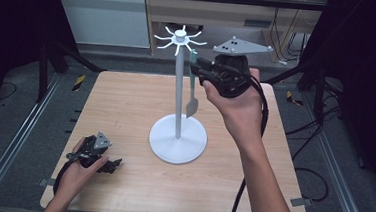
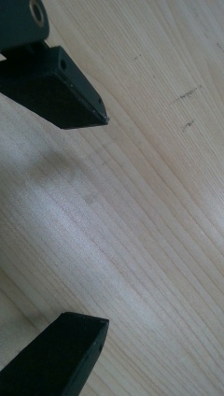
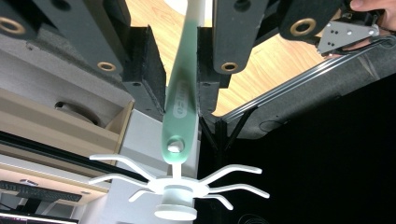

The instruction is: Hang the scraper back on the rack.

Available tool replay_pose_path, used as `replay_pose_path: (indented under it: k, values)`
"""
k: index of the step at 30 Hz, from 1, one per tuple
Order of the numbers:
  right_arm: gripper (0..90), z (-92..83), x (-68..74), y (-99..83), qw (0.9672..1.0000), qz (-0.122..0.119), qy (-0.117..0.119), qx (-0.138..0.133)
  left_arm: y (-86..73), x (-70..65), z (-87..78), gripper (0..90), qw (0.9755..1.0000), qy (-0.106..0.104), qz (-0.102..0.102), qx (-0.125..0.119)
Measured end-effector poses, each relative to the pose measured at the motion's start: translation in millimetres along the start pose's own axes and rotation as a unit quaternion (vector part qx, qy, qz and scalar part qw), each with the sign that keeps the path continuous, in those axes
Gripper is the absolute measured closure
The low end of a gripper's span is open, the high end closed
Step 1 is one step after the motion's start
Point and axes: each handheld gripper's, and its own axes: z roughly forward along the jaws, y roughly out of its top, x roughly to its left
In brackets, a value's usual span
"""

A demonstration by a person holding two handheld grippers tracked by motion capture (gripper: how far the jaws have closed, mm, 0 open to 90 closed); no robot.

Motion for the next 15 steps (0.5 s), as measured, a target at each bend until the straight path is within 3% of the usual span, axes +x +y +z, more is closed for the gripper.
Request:
replay_pose_path:
  k: [15]
  values:
    - [73.5, -13.8, -7.8, -7.8, 0.9999, 0.001, -0.016, 0.003, 0.0, 0.1, 0.0, 3.6, 1.0, 0.001, 0.001, 0.0]
